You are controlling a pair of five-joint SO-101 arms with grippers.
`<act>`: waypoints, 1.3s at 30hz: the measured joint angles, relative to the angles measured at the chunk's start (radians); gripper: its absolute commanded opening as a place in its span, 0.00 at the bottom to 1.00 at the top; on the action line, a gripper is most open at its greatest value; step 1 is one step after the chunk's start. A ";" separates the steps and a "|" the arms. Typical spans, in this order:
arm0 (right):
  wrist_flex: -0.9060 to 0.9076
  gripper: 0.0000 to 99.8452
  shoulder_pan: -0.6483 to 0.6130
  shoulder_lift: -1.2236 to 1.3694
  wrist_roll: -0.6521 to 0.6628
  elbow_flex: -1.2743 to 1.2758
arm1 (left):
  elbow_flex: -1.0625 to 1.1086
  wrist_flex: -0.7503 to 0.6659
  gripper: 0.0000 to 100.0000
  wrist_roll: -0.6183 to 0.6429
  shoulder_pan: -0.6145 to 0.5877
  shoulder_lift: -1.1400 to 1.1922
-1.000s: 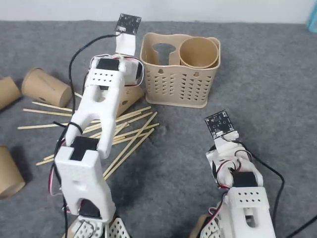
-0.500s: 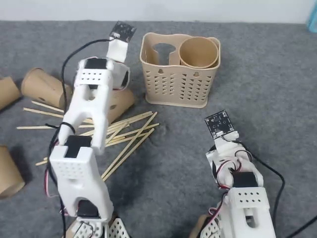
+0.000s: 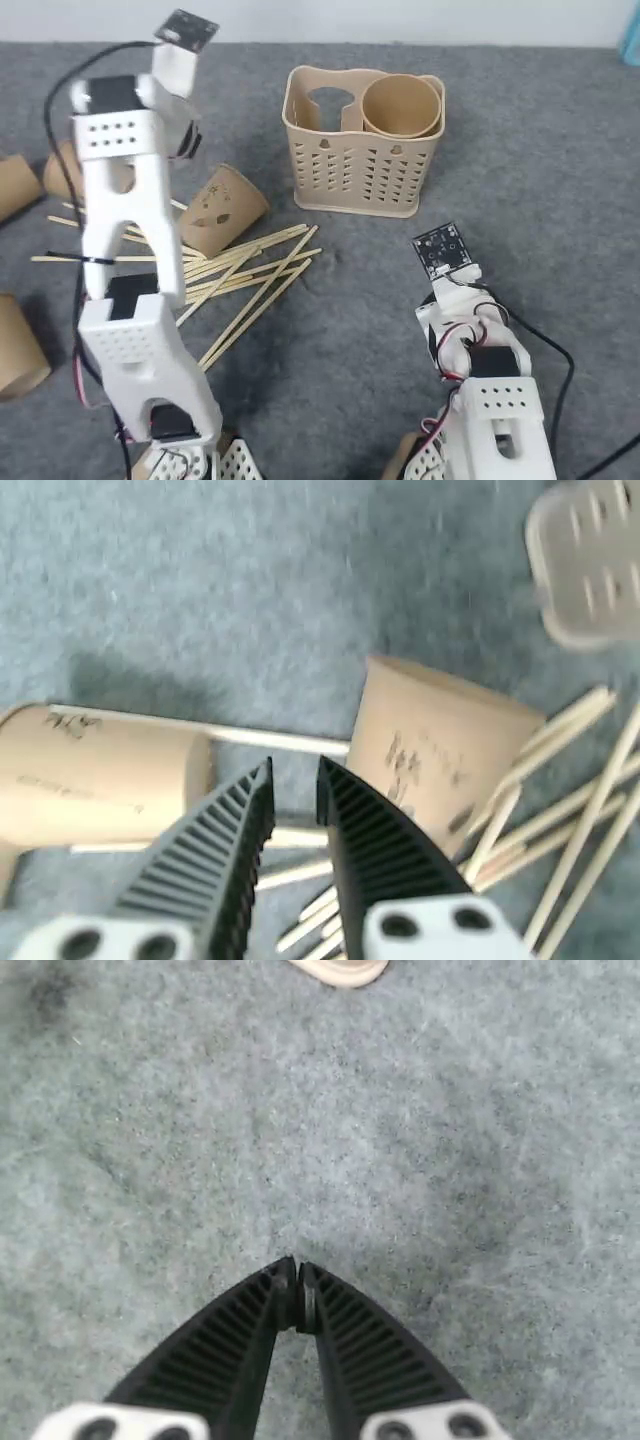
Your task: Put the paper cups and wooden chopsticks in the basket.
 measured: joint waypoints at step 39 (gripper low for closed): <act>0.000 0.01 0.003 0.000 0.029 0.000 | -0.029 0.020 0.06 0.328 0.052 0.253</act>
